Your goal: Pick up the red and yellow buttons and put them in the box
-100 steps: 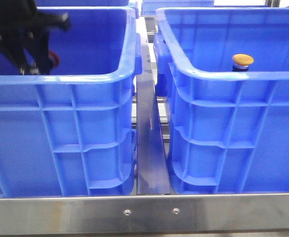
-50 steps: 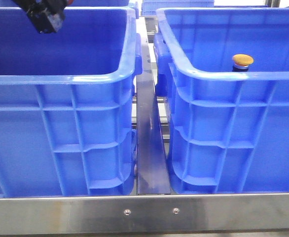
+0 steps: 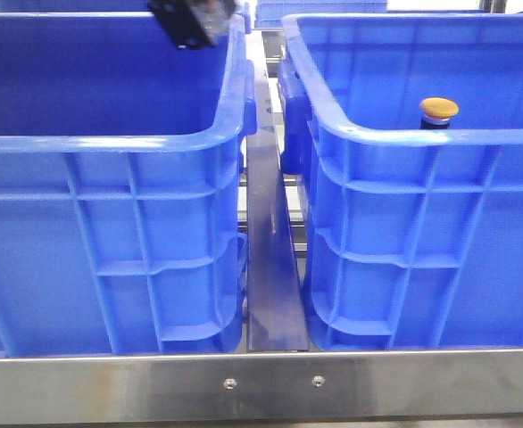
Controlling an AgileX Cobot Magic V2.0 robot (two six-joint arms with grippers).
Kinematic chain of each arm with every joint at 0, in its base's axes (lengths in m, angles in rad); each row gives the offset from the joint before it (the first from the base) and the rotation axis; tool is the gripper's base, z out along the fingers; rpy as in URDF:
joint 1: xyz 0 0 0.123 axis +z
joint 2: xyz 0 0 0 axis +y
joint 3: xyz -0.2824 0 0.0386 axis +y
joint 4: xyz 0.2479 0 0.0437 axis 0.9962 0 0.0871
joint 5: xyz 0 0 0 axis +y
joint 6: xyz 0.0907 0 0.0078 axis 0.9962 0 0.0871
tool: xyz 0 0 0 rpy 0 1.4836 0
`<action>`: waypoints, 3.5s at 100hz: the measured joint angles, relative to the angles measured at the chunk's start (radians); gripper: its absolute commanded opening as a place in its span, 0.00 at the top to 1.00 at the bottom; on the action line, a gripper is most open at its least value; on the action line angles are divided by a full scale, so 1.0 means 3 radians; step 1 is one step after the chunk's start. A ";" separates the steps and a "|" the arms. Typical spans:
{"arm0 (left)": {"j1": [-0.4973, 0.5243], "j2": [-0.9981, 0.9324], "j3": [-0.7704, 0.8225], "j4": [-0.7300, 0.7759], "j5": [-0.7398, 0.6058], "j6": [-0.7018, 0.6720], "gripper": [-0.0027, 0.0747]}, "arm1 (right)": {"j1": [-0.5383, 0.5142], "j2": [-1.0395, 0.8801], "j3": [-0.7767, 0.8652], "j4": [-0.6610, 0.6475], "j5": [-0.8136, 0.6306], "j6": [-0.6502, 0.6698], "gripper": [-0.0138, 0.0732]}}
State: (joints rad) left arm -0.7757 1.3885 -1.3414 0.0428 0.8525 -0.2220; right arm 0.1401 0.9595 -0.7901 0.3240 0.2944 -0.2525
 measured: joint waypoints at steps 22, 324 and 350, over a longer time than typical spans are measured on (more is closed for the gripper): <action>-0.0080 0.0000 0.0026 0.0011 -0.0005 0.0013 0.79 | 0.0000 0.0034 -0.0116 0.0294 0.0335 0.0000 0.12; -0.0088 0.0000 0.0036 -0.0014 -0.0104 0.0059 0.41 | -0.0522 0.1756 -0.0651 0.0786 -0.0946 -0.1072 0.61; -0.0088 0.0000 0.0036 -0.0015 -0.0104 0.0059 0.41 | -0.0522 0.2211 -0.0656 0.0799 -0.1457 -0.1074 0.61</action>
State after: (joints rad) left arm -0.8020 1.3885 -1.3307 0.0383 0.8214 -0.2043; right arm -0.0164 1.6230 -0.9870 0.5638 -0.1426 -0.5748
